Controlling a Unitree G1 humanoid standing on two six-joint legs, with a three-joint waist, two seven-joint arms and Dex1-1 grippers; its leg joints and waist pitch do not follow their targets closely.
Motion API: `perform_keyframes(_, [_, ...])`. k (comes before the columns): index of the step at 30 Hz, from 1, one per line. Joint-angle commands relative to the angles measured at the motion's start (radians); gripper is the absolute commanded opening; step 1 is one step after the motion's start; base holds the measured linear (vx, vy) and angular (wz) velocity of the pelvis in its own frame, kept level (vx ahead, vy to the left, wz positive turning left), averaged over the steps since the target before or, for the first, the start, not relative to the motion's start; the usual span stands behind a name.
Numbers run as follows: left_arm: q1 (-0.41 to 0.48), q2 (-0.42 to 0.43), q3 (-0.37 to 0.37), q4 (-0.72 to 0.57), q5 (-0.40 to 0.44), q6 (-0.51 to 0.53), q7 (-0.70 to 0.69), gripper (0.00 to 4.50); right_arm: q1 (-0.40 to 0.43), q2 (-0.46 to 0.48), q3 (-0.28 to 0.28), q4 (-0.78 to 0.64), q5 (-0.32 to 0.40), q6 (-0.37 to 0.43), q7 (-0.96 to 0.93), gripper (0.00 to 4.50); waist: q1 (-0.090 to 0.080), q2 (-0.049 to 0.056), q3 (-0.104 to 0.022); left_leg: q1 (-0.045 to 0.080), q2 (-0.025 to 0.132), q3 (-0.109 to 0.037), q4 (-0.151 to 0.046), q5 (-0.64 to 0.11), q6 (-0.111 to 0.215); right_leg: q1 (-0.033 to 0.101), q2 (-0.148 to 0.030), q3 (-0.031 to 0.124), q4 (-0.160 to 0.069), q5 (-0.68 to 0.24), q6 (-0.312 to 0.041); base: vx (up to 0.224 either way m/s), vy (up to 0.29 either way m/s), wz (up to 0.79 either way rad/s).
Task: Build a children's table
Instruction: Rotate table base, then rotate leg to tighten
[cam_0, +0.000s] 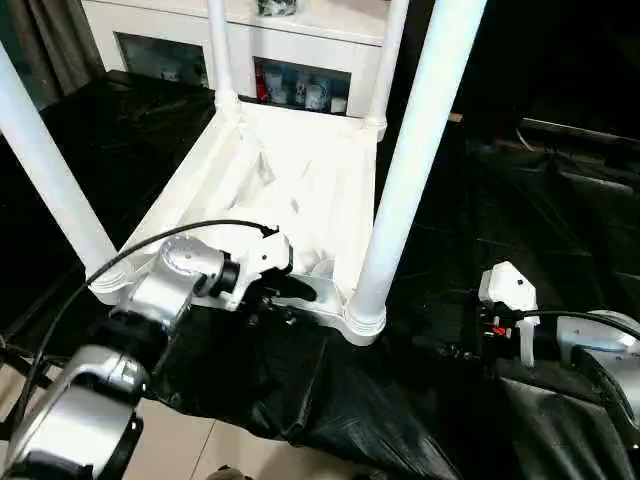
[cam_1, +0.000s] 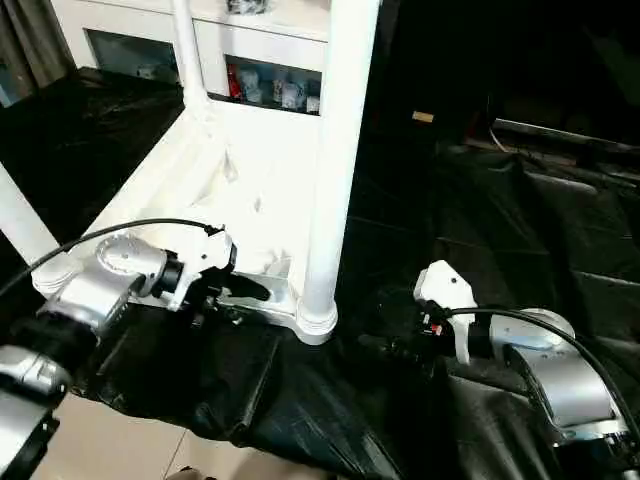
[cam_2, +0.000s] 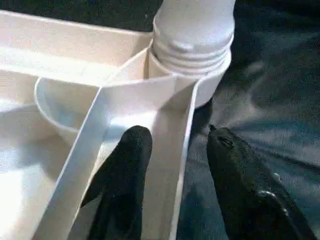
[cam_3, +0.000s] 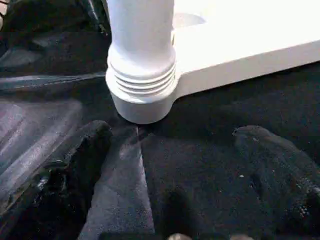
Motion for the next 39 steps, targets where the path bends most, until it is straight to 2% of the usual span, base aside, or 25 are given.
perform_keyframes(1, [-0.021, 0.004, -0.009, 0.033, 0.019, -0.015, -0.010, 1.77, 0.008, -0.015, -0.014, -0.031, 0.019, 0.019, -0.007, 4.50, 0.004, 0.010, -0.067, 0.009, 0.000, 0.007, -0.068, -0.251, 0.023, 0.060, -0.040, 0.028, -0.074, -0.218, -0.216, 0.000, 0.000, 0.00])
perform_keyframes(3, [-0.029, 0.006, -0.012, 0.053, 0.025, -0.025, -0.022, 1.50, 0.013, -0.016, -0.014, -0.042, 0.020, 0.026, -0.009, 4.50, 0.004, 0.010, -0.067, 0.009, 0.000, 0.006, -0.068, -0.244, 0.024, 0.060, -0.040, 0.028, -0.072, -0.200, -0.222, 0.000, 0.000, 0.00])
perform_keyframes(7, [-0.031, 0.009, -0.012, 0.063, 0.027, -0.029, -0.031, 1.27, 0.017, -0.017, -0.015, -0.051, 0.021, 0.033, -0.011, 4.50, 0.004, 0.010, -0.067, 0.009, 0.001, 0.006, -0.068, -0.249, 0.024, 0.061, -0.041, 0.028, -0.071, -0.190, -0.233, 0.000, 0.000, 0.00])
perform_keyframes(14, [-0.039, 0.014, 0.006, 0.112, 0.031, -0.047, -0.051, 0.71, 0.010, -0.008, 0.001, -0.076, 0.028, 0.054, -0.010, 4.50, 0.005, 0.006, -0.066, 0.010, 0.001, 0.006, -0.069, -0.254, 0.022, 0.060, -0.043, 0.028, -0.074, -0.227, -0.219, 0.000, 0.000, 0.00])
perform_keyframes(20, [-0.024, 0.013, 0.012, 0.106, 0.024, -0.038, -0.062, 0.26, -0.012, 0.031, 0.030, -0.084, 0.038, 0.068, -0.021, 4.50, 0.003, 0.006, -0.067, 0.009, 0.002, 0.006, -0.069, -0.237, 0.024, 0.060, -0.044, 0.029, -0.070, -0.193, -0.232, 0.000, 0.000, 0.00])
perform_keyframes(23, [-0.011, 0.006, 0.013, 0.110, 0.033, -0.046, -0.047, 0.08, -0.044, 0.083, 0.080, -0.056, -0.005, 0.052, -0.052, 4.50, -0.001, 0.009, -0.069, 0.007, 0.001, 0.005, -0.069, -0.222, 0.020, 0.061, -0.043, 0.028, -0.065, -0.163, -0.240, 0.000, 0.000, 0.00])
perform_keyframes(26, [0.001, -0.009, 0.012, 0.100, 0.033, -0.045, -0.032, 0.03, -0.070, 0.129, 0.106, -0.023, -0.015, 0.040, -0.065, 4.50, -0.005, 0.007, -0.068, 0.008, 0.002, 0.006, -0.069, -0.229, 0.015, 0.060, -0.044, 0.029, -0.065, -0.164, -0.244, 0.000, 0.000, 0.00])
perform_keyframes(27, [0.007, -0.015, 0.012, 0.093, 0.033, -0.044, -0.026, 0.03, -0.079, 0.142, 0.114, -0.015, -0.014, 0.043, -0.066, 4.50, -0.006, 0.003, -0.068, 0.008, 0.002, 0.006, -0.070, -0.230, 0.015, 0.060, -0.044, 0.028, -0.064, -0.170, -0.245, 0.000, 0.000, 0.00])
perform_keyframes(28, [0.012, -0.019, 0.011, 0.086, 0.033, -0.042, -0.022, 0.03, -0.085, 0.151, 0.119, -0.009, -0.013, 0.048, -0.067, 4.50, -0.005, 0.007, -0.068, 0.010, 0.003, 0.006, -0.069, -0.230, 0.014, 0.059, -0.046, 0.029, -0.065, -0.174, -0.246, 0.000, 0.000, 0.00])
perform_keyframes(31, [0.018, -0.025, 0.012, 0.075, 0.036, -0.036, -0.013, 0.00, -0.105, 0.167, 0.129, 0.019, -0.023, 0.048, -0.073, 4.20, -0.003, 0.002, -0.067, 0.011, 0.003, 0.007, -0.070, -0.234, 0.014, 0.059, -0.045, 0.030, -0.065, -0.183, -0.239, 0.000, 0.000, 0.00])
perform_keyframes(34, [0.019, -0.030, 0.016, 0.073, 0.035, -0.033, -0.007, 0.00, -0.132, 0.182, 0.136, 0.058, -0.037, 0.036, -0.089, 4.02, -0.002, 0.003, -0.065, 0.013, 0.002, 0.007, -0.072, -0.248, 0.005, 0.057, -0.047, 0.030, -0.070, -0.228, -0.226, 0.000, 0.000, 0.00])
perform_keyframes(37, [0.020, -0.031, 0.020, 0.071, 0.035, -0.034, -0.005, 0.00, -0.155, 0.198, 0.139, 0.099, -0.049, 0.027, -0.099, 3.71, -0.002, 0.003, -0.065, 0.013, 0.002, 0.007, -0.072, -0.249, 0.002, 0.058, -0.046, 0.030, -0.070, -0.230, -0.222, 0.000, 0.000, 0.00])
perform_keyframes(39, [0.021, -0.030, 0.022, 0.069, 0.035, -0.034, -0.003, 0.00, -0.164, 0.205, 0.141, 0.117, -0.055, 0.019, -0.101, 3.67, -0.004, 0.003, -0.065, 0.013, 0.001, 0.007, -0.071, -0.246, 0.001, 0.057, -0.046, 0.031, -0.070, -0.227, -0.222, 0.000, 0.000, 0.00])
